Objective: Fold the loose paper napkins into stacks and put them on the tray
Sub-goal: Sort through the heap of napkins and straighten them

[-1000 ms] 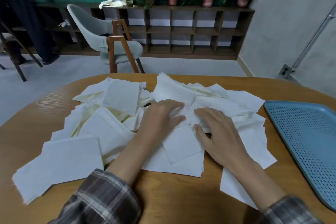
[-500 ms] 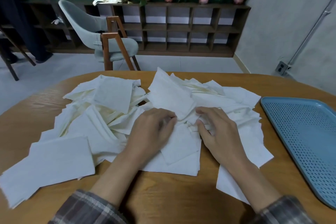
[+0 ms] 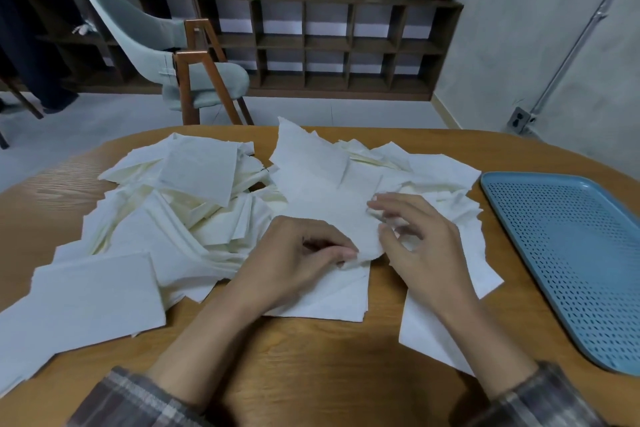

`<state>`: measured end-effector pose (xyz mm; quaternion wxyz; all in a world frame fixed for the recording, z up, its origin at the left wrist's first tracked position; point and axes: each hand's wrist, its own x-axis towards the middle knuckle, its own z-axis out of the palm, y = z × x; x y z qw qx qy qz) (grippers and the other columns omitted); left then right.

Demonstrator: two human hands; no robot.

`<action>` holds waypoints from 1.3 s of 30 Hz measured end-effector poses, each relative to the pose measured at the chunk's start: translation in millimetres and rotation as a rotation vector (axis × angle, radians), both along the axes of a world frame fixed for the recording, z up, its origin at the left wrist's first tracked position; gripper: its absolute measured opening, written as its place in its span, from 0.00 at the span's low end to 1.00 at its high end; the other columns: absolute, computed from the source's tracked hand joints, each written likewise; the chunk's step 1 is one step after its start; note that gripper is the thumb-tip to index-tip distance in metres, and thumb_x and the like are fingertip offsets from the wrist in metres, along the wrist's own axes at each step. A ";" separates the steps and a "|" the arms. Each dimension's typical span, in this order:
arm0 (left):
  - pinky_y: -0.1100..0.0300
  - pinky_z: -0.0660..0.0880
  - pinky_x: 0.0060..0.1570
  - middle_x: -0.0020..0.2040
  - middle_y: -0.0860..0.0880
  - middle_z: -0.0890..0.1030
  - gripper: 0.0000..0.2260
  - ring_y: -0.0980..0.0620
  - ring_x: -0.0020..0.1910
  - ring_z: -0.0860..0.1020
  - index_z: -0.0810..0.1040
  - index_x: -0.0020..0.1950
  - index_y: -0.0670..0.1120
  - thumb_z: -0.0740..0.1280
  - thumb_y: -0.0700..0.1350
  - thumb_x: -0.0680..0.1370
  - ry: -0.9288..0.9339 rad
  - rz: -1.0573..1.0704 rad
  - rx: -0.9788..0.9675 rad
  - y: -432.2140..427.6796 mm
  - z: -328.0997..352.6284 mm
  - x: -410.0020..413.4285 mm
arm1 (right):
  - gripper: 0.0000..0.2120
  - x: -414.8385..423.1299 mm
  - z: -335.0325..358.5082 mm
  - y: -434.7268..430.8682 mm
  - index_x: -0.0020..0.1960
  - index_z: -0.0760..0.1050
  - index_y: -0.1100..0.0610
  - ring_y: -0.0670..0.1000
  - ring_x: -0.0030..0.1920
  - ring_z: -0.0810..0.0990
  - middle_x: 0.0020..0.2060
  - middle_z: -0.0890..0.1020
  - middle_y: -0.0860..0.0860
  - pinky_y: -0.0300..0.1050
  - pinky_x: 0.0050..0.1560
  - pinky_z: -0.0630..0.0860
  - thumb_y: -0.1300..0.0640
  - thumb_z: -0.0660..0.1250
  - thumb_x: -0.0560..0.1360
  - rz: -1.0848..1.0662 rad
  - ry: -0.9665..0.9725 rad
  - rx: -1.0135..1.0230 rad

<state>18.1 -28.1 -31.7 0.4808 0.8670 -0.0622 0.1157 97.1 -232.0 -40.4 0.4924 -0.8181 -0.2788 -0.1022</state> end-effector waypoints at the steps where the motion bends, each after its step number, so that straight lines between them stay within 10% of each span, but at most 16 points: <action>1: 0.70 0.77 0.49 0.43 0.57 0.88 0.03 0.60 0.46 0.85 0.90 0.49 0.47 0.76 0.43 0.78 0.016 0.000 -0.024 0.5 0.3 0.2 | 0.16 -1.0 0.2 -3.4 0.59 0.86 0.51 0.44 0.64 0.80 0.61 0.83 0.42 0.32 0.59 0.75 0.67 0.71 0.78 0.008 -0.022 -0.015; 12: 0.63 0.78 0.49 0.43 0.59 0.87 0.03 0.57 0.46 0.83 0.88 0.48 0.52 0.75 0.45 0.80 0.030 0.054 -0.054 -1.4 5.6 -1.6 | 0.07 -8.6 0.3 -16.0 0.51 0.88 0.49 0.44 0.58 0.80 0.51 0.85 0.37 0.29 0.54 0.70 0.59 0.79 0.75 0.164 0.043 -0.130; 17: 0.75 0.66 0.59 0.52 0.72 0.80 0.18 0.72 0.59 0.75 0.82 0.60 0.60 0.73 0.66 0.74 -0.078 0.047 0.328 1.9 3.4 -3.4 | 0.05 -9.3 0.5 -15.4 0.49 0.87 0.49 0.44 0.48 0.79 0.44 0.85 0.39 0.32 0.48 0.70 0.59 0.77 0.77 0.117 0.116 -0.010; 27: 0.66 0.71 0.37 0.40 0.60 0.84 0.02 0.57 0.36 0.78 0.87 0.50 0.52 0.76 0.46 0.78 -0.066 0.163 -0.184 17.0 13.6 0.3 | 0.20 -8.4 13.4 -17.3 0.67 0.71 0.54 0.49 0.52 0.85 0.48 0.87 0.54 0.39 0.53 0.80 0.61 0.73 0.78 0.255 0.435 0.528; 31: 0.73 0.69 0.35 0.35 0.63 0.81 0.05 0.62 0.33 0.76 0.87 0.53 0.48 0.77 0.42 0.77 -0.052 0.144 -0.222 8.6 15.3 -1.4 | 0.14 -14.1 15.0 -16.9 0.60 0.78 0.55 0.50 0.59 0.83 0.53 0.85 0.49 0.39 0.58 0.78 0.61 0.76 0.76 0.330 0.328 0.324; 35: 0.68 0.72 0.42 0.39 0.63 0.78 0.14 0.59 0.40 0.77 0.84 0.61 0.54 0.78 0.48 0.76 -0.095 0.215 -0.132 5.5 7.5 -0.1 | 0.09 -15.8 13.5 -14.2 0.48 0.88 0.52 0.40 0.56 0.83 0.47 0.88 0.42 0.29 0.58 0.73 0.65 0.73 0.78 0.176 0.294 0.162; 39: 0.59 0.69 0.71 0.73 0.61 0.74 0.23 0.60 0.73 0.70 0.71 0.76 0.59 0.70 0.55 0.82 -0.090 0.190 0.344 14.6 -4.6 1.7 | 0.11 -5.7 9.6 -21.1 0.50 0.88 0.51 0.39 0.58 0.83 0.49 0.88 0.40 0.30 0.61 0.73 0.65 0.71 0.80 -0.024 0.247 0.241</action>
